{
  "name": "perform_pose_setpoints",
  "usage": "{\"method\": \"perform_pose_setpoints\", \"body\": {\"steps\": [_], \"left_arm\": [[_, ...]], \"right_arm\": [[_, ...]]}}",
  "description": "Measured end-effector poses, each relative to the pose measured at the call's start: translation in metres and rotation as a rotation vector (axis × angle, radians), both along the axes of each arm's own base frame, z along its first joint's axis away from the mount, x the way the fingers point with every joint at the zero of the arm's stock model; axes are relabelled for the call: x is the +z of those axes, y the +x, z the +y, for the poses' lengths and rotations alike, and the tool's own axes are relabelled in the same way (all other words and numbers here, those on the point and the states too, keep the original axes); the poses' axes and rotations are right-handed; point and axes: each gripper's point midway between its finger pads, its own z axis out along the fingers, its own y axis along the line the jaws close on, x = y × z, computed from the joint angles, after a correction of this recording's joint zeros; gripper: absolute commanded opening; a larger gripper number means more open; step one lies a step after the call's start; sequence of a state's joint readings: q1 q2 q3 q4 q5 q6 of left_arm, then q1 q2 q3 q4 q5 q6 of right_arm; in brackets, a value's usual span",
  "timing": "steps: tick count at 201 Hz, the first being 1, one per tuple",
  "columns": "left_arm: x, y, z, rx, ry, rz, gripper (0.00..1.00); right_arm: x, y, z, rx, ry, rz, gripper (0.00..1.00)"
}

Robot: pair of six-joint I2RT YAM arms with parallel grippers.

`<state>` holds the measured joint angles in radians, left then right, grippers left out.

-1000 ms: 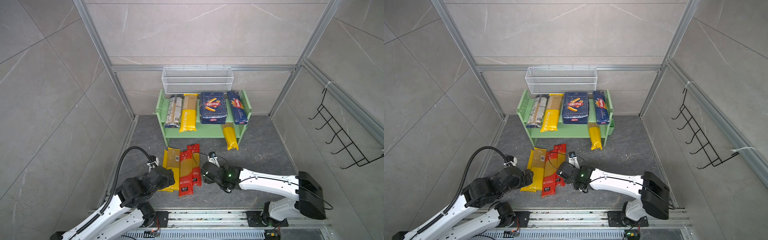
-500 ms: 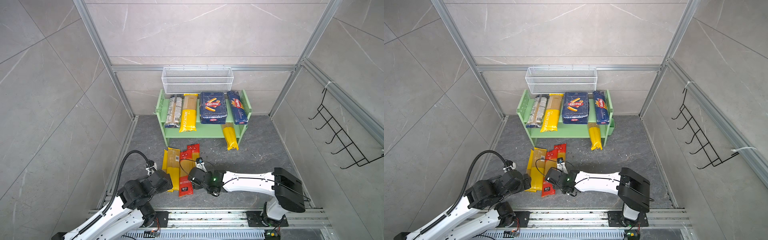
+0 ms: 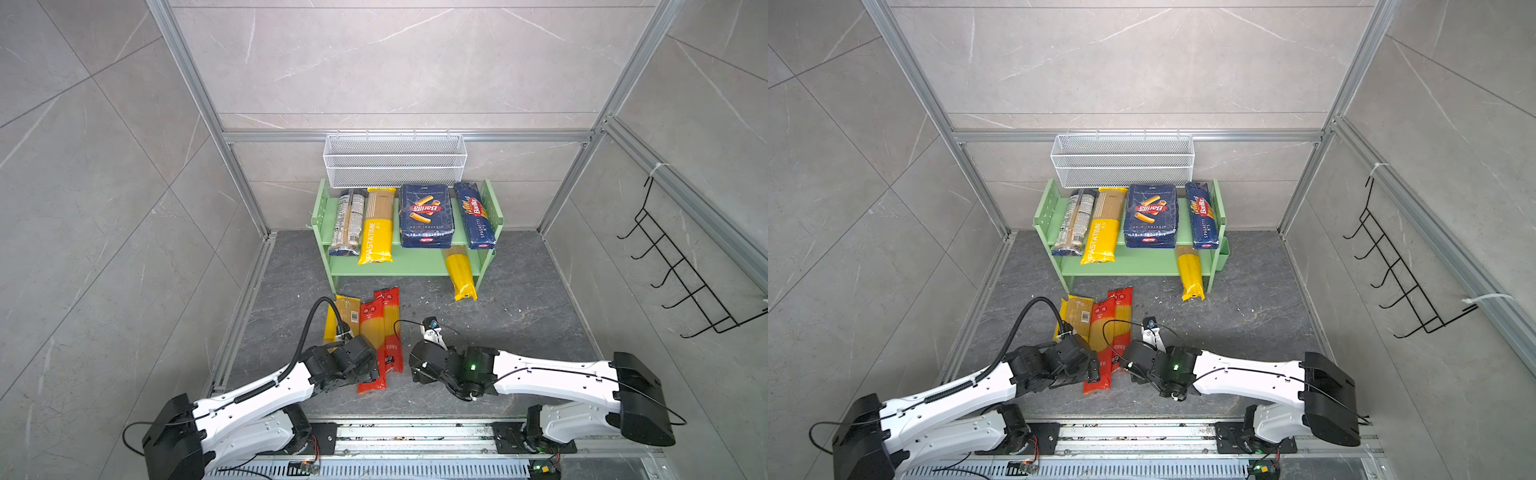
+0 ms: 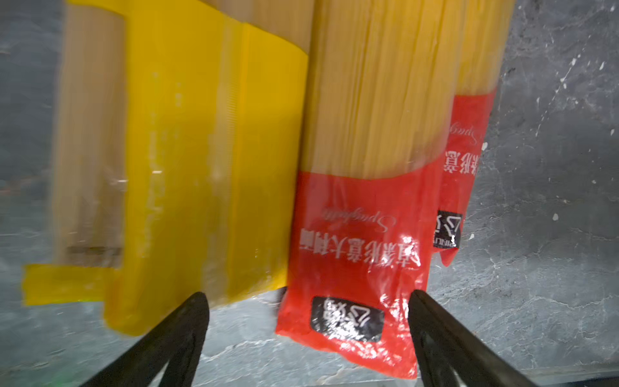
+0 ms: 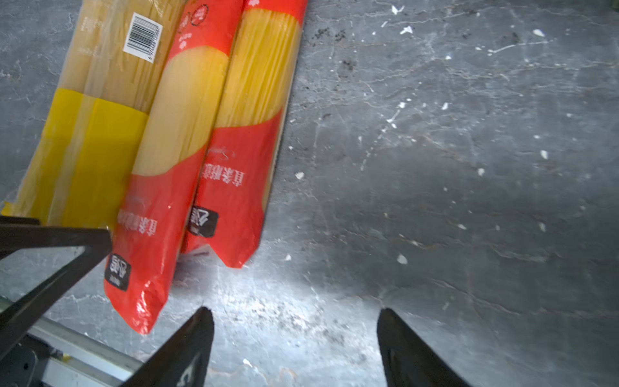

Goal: Arrange pasta packages on shelves
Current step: Move the pasta bags to the center of the table.

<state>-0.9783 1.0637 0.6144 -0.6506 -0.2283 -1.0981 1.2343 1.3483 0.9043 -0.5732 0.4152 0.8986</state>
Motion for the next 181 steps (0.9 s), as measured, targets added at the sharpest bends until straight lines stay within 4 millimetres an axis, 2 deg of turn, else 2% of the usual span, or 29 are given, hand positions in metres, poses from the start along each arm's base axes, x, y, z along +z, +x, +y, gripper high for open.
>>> {"method": "perform_pose_setpoints", "body": {"steps": [36,109,134,159,181], "left_arm": [[-0.020,0.005,-0.020,-0.019,0.010,0.023,0.95],[-0.033,0.018,-0.035,-0.014,0.034,0.017,0.95],[-0.035,0.026,-0.042,-0.001,0.019,-0.009,0.91],[-0.036,0.033,-0.049,0.021,-0.006,-0.035,0.79],[-0.037,0.037,-0.054,0.034,-0.039,-0.054,0.78]], "right_arm": [[0.009,-0.007,-0.003,0.021,0.012,-0.006,0.80],[0.027,-0.008,-0.012,0.034,0.037,-0.035,0.80],[0.029,-0.008,-0.014,0.033,0.041,-0.037,0.80],[0.031,-0.009,-0.017,0.031,0.045,-0.042,0.80],[0.034,-0.009,-0.018,0.029,0.053,-0.048,0.80]]}}
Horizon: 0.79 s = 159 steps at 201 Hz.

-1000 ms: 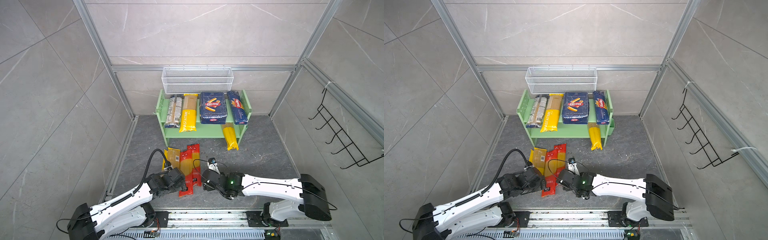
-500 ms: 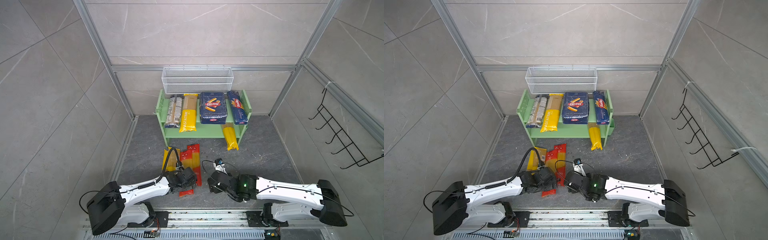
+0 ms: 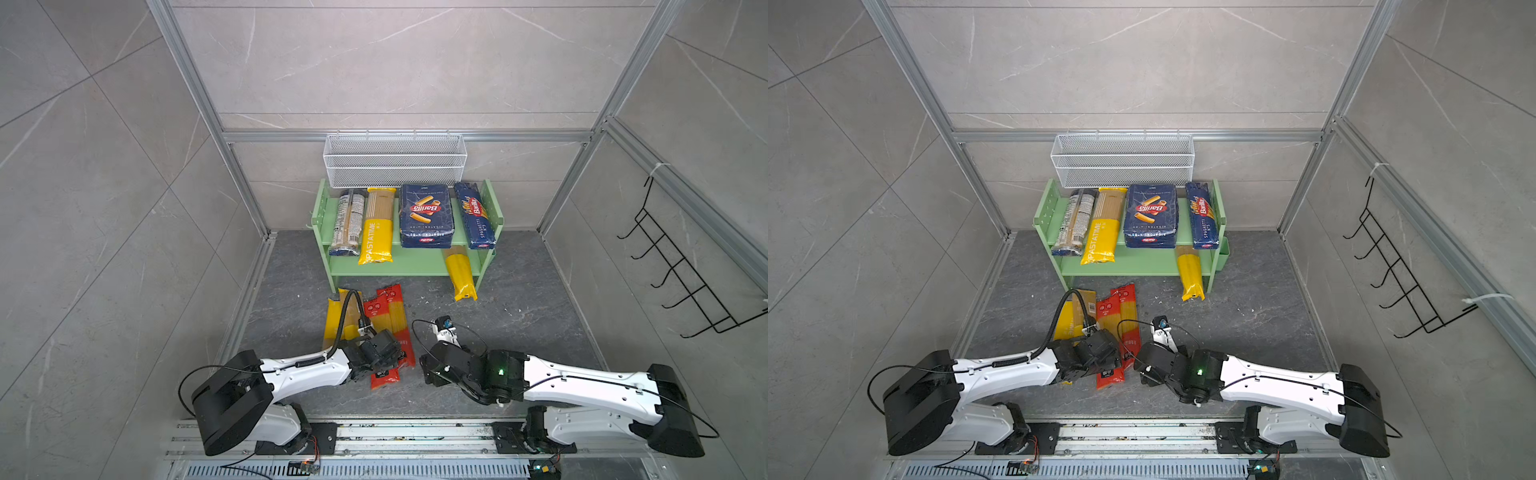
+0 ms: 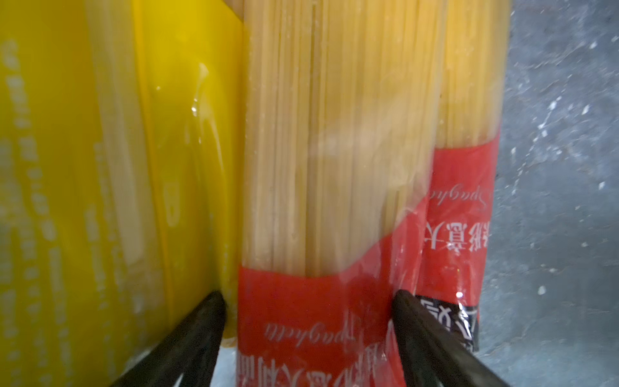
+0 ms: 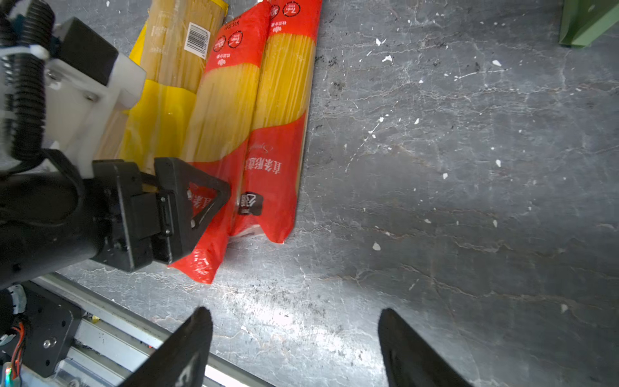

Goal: Arrange pasta packages on shelves
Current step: Move the pasta bags to the center of the table.

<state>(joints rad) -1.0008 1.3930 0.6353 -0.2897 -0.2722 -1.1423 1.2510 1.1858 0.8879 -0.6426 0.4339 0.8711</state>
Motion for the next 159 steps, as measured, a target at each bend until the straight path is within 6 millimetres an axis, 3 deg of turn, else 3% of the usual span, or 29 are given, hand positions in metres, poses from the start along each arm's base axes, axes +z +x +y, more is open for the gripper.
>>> {"method": "perform_pose_setpoints", "body": {"steps": [54,90,144,159], "left_arm": [[0.005,-0.002,-0.011,0.004,-0.028,-0.044,0.87],[0.004,-0.030,-0.029,-0.071,0.058,0.011,0.91],[-0.002,-0.039,-0.038,-0.077,0.155,0.071,0.90],[-0.003,-0.039,-0.038,-0.069,0.168,0.077,0.83]], "right_arm": [[-0.002,-0.001,-0.004,0.000,-0.019,0.005,0.80],[-0.003,-0.001,-0.008,-0.003,-0.040,0.001,0.80],[0.011,-0.003,-0.022,-0.012,-0.016,-0.023,0.80],[0.020,-0.004,-0.029,-0.018,0.005,-0.038,0.80]]}}
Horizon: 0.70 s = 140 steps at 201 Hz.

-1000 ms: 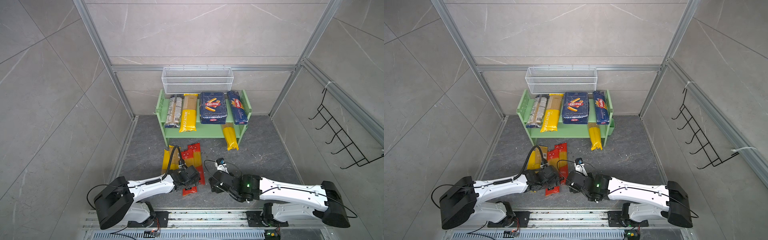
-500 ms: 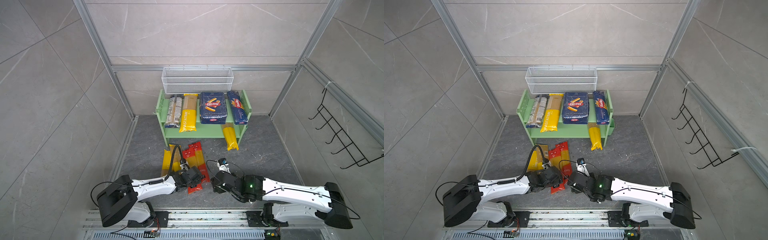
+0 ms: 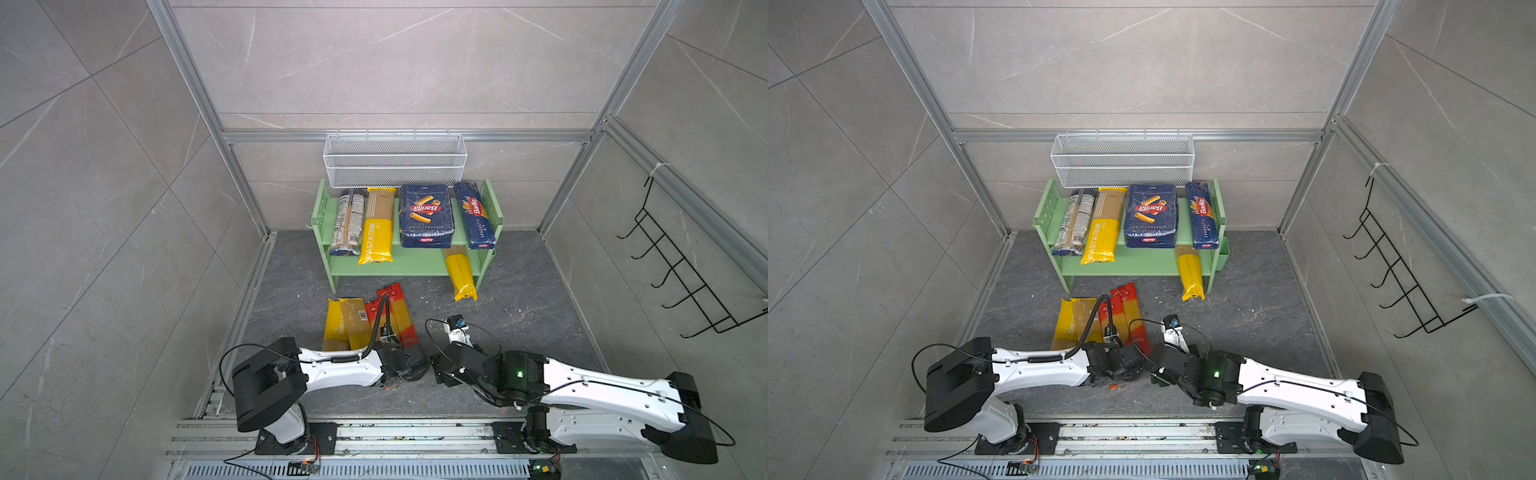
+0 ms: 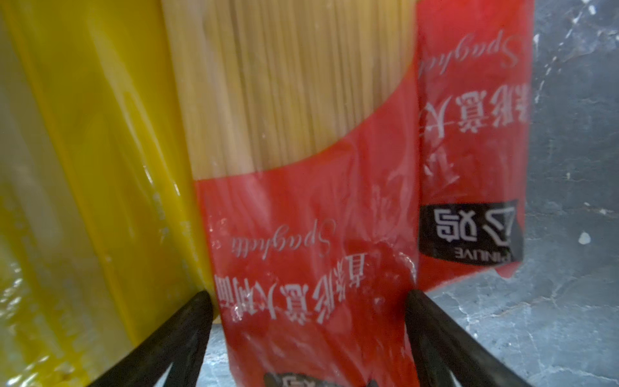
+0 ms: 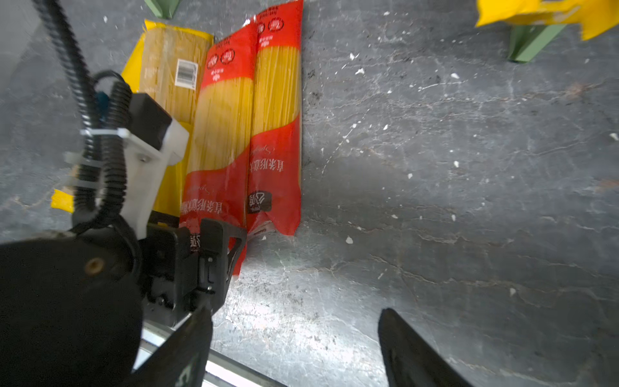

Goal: Arrange pasta packages on shelves
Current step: Move the pasta bags to the center of the table.

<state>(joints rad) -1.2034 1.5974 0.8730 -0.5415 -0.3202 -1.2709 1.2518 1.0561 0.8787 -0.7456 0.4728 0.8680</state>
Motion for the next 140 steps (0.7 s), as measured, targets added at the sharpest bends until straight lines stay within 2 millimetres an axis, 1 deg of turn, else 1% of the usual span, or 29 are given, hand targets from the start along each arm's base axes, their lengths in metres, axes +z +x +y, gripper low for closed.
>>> {"method": "perform_pose_setpoints", "body": {"steps": [13,30,43,68,82,98,113,130,140], "left_arm": [[-0.001,0.000,0.001,0.008,0.019,0.006,0.75],[-0.002,-0.001,0.003,0.017,0.034,0.011,0.73],[-0.003,-0.002,0.005,0.030,0.027,0.008,0.70],[-0.001,-0.008,0.019,0.075,-0.029,-0.002,0.68],[-0.001,-0.016,0.036,0.104,-0.046,0.006,0.67],[0.000,-0.028,0.059,0.137,-0.042,0.026,0.70],[0.001,-0.038,0.080,0.161,-0.033,0.049,0.77],[0.004,-0.048,0.098,0.178,-0.008,0.075,0.83],[0.006,-0.052,0.105,0.178,0.012,0.083,0.86]], "right_arm": [[0.007,-0.001,-0.006,-0.005,0.020,-0.013,0.81],[0.014,-0.001,-0.011,-0.008,0.035,-0.024,0.81],[0.015,-0.002,-0.015,-0.011,0.031,-0.027,0.81],[0.013,-0.002,-0.017,-0.012,0.017,-0.025,0.81],[0.013,-0.002,-0.017,-0.012,0.016,-0.025,0.81],[0.012,-0.002,-0.017,-0.012,0.010,-0.023,0.81],[0.009,-0.002,-0.016,-0.009,-0.004,-0.021,0.81],[0.005,-0.001,-0.015,-0.008,-0.020,-0.019,0.81],[0.004,-0.001,-0.015,-0.007,-0.026,-0.018,0.81]]}}
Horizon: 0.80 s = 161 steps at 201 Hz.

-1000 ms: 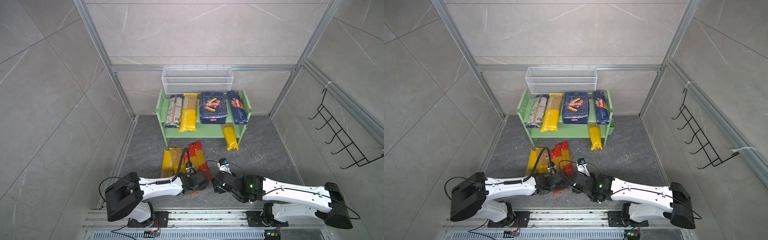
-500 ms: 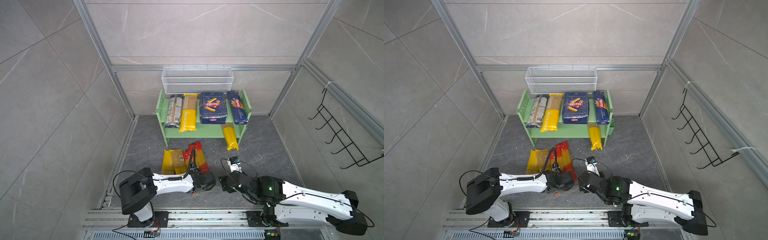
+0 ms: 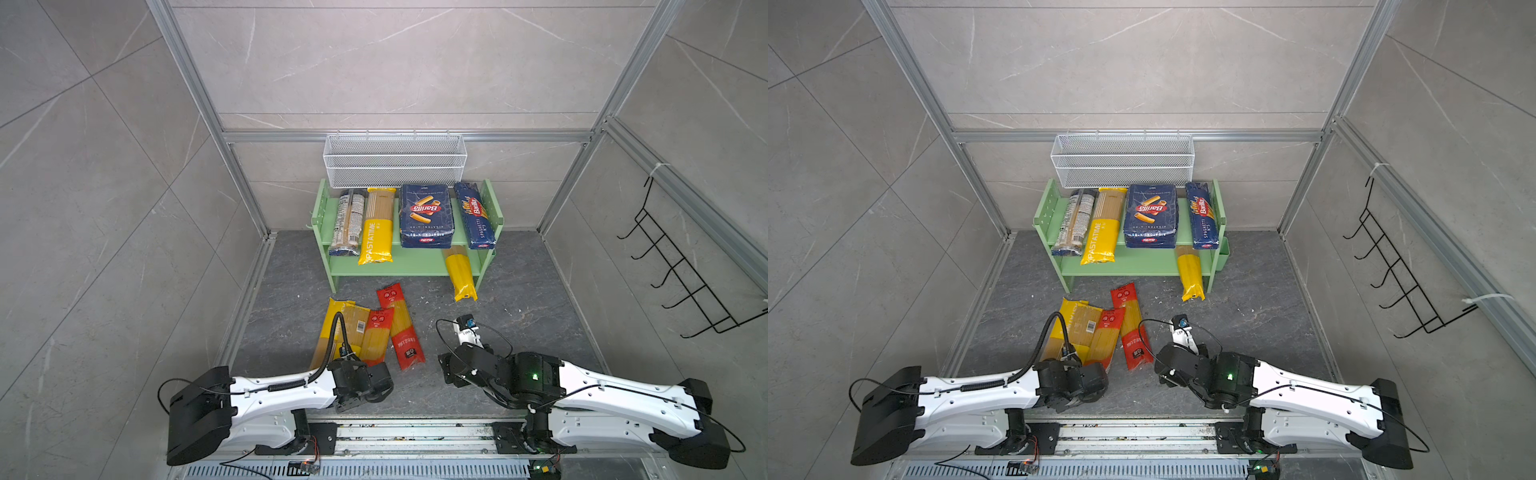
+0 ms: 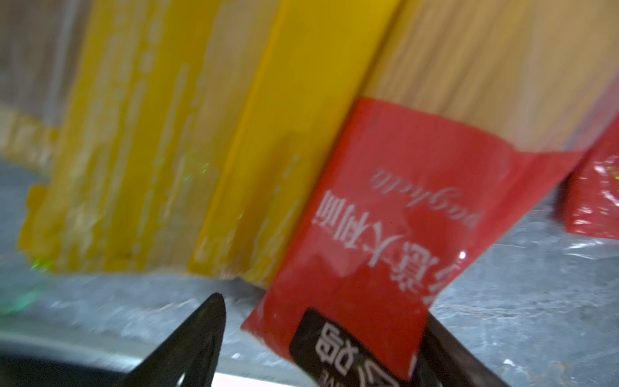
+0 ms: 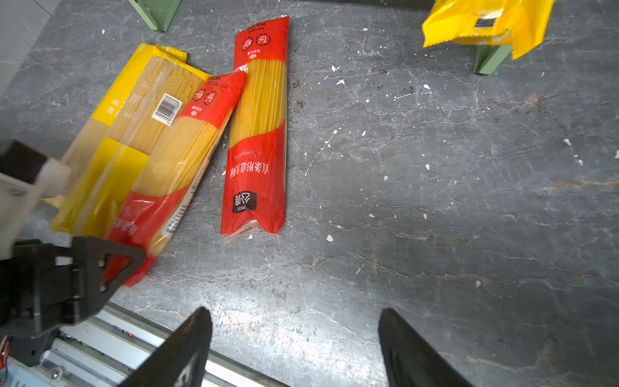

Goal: Arrange pasta packages on shelves
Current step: Move the pasta bags to the center of the table.

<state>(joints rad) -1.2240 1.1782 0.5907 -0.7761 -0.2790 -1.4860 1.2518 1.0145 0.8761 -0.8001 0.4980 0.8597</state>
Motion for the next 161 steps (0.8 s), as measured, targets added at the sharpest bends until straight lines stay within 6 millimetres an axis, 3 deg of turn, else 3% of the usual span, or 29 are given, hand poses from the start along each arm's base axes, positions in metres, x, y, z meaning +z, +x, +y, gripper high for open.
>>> {"method": "perform_pose_setpoints", "body": {"steps": [27,61,77,161], "left_arm": [[0.006,-0.001,-0.005,-0.029,0.063,0.022,0.88],[0.019,0.005,-0.045,-0.114,0.086,0.016,0.95],[0.023,0.007,-0.055,-0.136,0.080,0.008,0.96],[0.012,0.009,-0.034,-0.173,0.127,-0.011,0.98]], "right_arm": [[-0.001,0.000,0.000,0.002,-0.006,-0.001,0.81],[0.000,0.000,-0.003,-0.002,-0.011,-0.006,0.81],[0.002,0.000,-0.005,-0.003,-0.008,-0.010,0.81],[0.009,0.000,-0.021,-0.020,-0.027,-0.031,0.82]]}}
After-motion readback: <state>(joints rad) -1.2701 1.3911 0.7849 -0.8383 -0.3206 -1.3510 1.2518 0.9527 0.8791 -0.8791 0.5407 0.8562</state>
